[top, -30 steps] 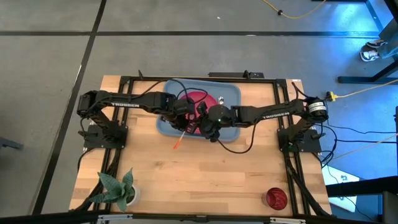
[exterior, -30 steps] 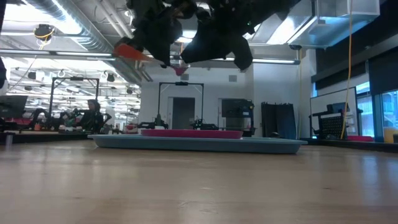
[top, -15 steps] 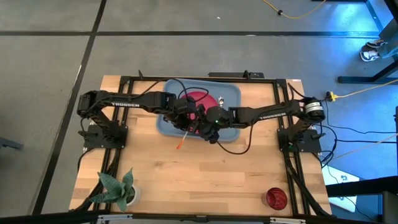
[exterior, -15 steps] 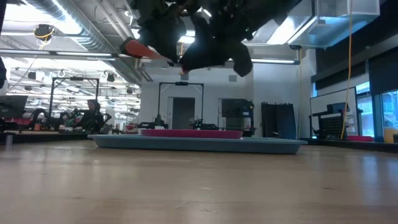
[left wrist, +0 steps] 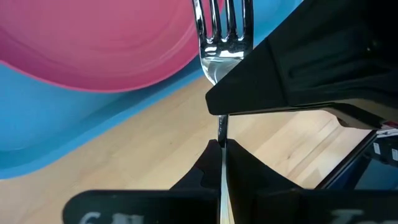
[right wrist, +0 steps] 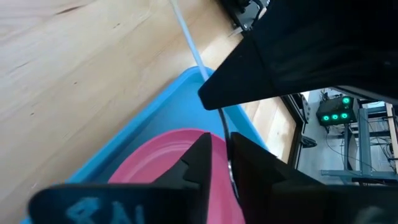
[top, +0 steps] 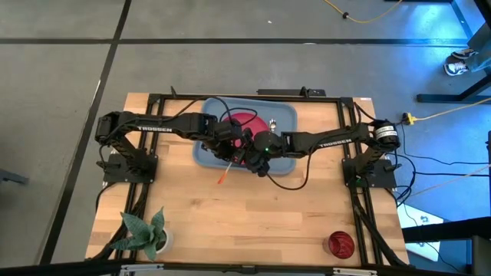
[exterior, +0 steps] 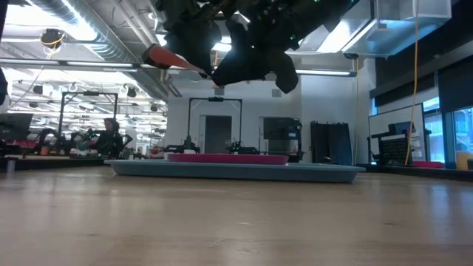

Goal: Pick and place plate/cup/fork/spoon on tray
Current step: Put the orange fork on the blue serving tray at the right of the orange spoon

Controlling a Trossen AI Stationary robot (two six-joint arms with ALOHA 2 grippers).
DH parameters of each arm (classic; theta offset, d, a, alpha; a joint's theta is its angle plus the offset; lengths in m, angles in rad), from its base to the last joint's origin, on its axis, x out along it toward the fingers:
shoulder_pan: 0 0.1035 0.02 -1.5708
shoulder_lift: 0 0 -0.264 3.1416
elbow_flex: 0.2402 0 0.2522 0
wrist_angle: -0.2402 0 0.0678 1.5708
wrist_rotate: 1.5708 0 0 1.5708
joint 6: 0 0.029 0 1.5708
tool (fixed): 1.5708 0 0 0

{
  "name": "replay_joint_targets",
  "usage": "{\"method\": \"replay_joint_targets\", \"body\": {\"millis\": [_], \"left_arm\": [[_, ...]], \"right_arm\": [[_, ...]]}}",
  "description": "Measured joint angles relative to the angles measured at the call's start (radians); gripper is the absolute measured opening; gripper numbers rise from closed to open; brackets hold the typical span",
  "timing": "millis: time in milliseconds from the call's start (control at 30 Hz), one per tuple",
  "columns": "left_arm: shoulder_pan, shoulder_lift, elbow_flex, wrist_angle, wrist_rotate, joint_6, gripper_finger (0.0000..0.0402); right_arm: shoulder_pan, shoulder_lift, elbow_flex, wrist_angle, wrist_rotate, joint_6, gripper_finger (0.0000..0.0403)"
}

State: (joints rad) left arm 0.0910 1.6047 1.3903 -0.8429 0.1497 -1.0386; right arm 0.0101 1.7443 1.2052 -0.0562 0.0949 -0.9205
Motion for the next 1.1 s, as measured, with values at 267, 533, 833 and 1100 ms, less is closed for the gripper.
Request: {"method": "replay_joint_targets", "body": {"millis": [267,533,833,1100], "left_arm": [[0.000,0.000,0.000,-0.002,0.001,0.000,0.0001],[0.000,0.000,0.000,0.001,-0.032,-0.006,0.0028],[0.004,0.000,0.000,0.003,-0.043,-0.048,0.0043],[0.035,0.000,0.000,0.002,0.000,0.025,0.0043]], "right_arm": [[0.000,0.000,0.000,0.009,0.000,0.002,0.0008],[0.000,0.000,0.000,0.015,0.002,0.012,0.0003],[0.000,0.000,0.000,0.016,-0.002,0.052,0.0002],[-0.001,0.000,0.000,0.005,0.019,0.052,0.0001]]}}
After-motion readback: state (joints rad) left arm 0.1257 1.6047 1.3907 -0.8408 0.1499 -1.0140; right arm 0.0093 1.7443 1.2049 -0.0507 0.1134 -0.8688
